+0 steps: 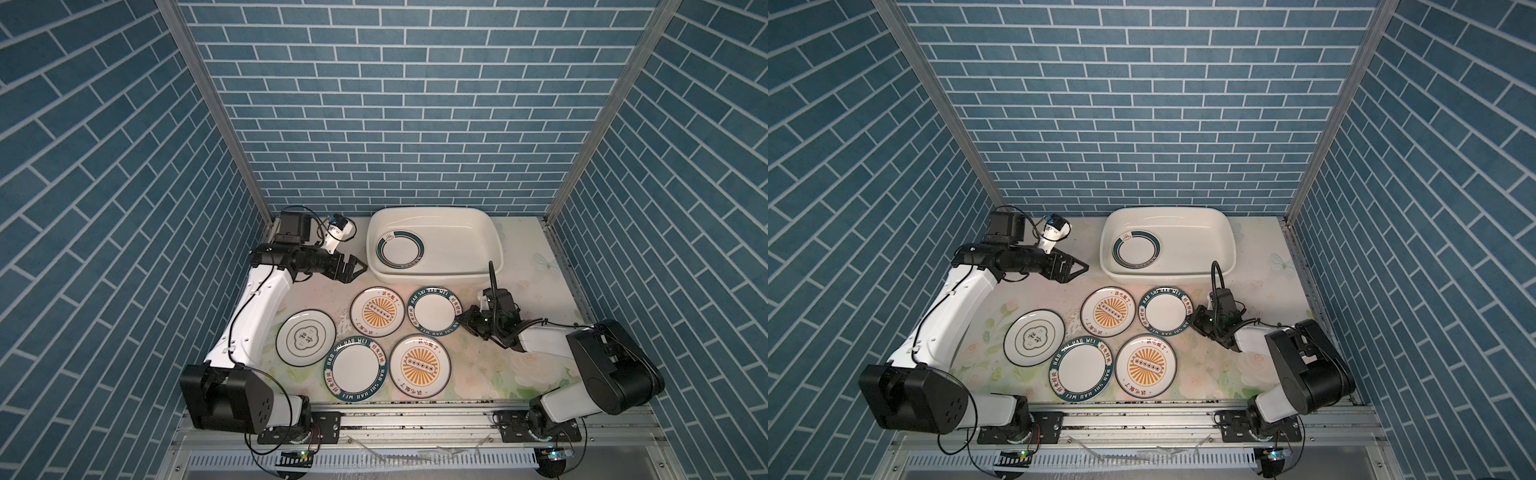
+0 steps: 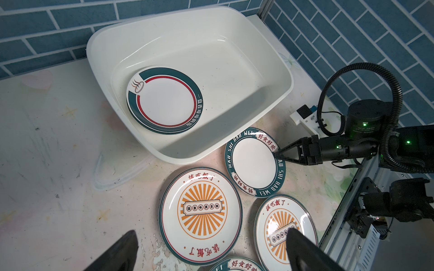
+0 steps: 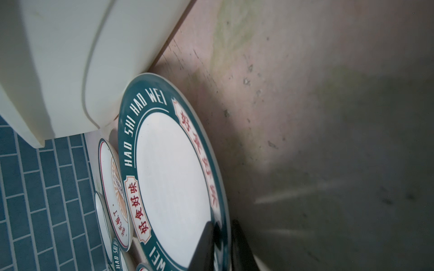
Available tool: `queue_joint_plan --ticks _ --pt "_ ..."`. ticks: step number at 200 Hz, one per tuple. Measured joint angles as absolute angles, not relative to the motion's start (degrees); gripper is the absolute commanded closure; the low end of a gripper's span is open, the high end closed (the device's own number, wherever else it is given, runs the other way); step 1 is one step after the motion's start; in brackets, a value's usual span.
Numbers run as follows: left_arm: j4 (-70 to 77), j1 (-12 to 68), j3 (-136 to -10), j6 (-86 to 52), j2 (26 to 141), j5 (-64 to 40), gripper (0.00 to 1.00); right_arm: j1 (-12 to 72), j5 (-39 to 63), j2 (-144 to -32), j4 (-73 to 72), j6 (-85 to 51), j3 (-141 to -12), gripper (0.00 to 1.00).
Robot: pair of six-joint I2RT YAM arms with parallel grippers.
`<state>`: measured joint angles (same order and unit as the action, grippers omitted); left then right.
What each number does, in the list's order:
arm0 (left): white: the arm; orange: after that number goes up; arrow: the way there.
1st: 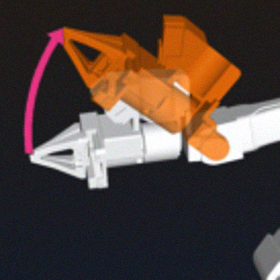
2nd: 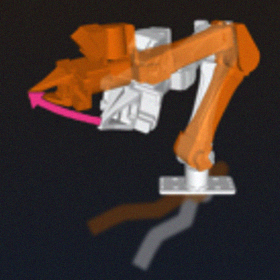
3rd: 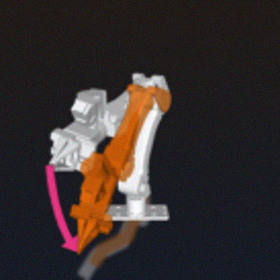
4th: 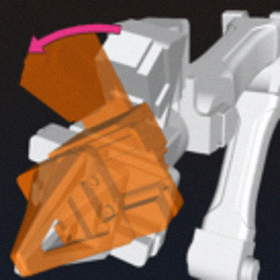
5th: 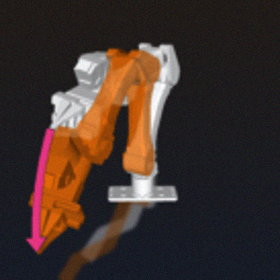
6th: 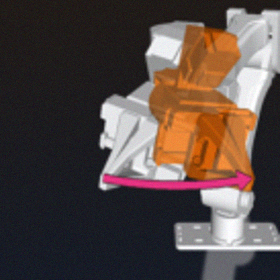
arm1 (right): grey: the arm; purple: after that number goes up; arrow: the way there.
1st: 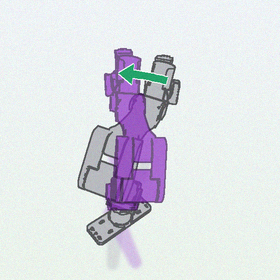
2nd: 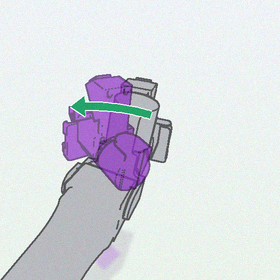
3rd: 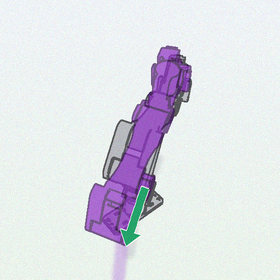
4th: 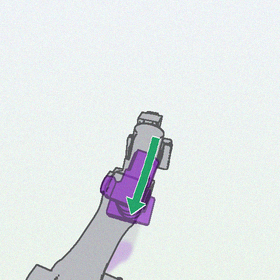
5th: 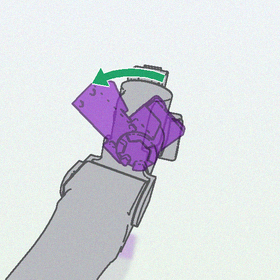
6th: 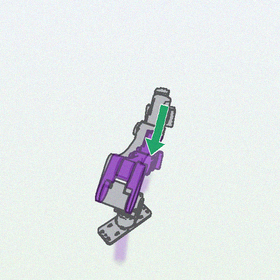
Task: Place the plates into the plastic bin on the countertop
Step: Pick up the plate from the center of the table.
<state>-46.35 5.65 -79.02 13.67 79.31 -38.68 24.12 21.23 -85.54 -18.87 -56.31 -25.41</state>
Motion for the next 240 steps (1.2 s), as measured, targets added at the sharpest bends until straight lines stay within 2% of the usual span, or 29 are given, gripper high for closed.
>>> queue_joint_plan --ticks 155,168,240 --pt "-46.35 5.65 -79.02 13.45 79.31 -38.68 0.0 24.05 22.55 -85.27 -21.89 -59.02 -24.75 0.96" --pt "-46.35 5.65 -79.02 13.43 79.31 -38.68 0.0 24.05 22.63 -85.27 -22.39 -59.33 -24.47 1.0" --pt "-46.35 5.65 -79.02 13.39 79.31 -38.68 0.0 23.88 23.64 -85.17 -27.57 -61.63 -22.0 1.0"
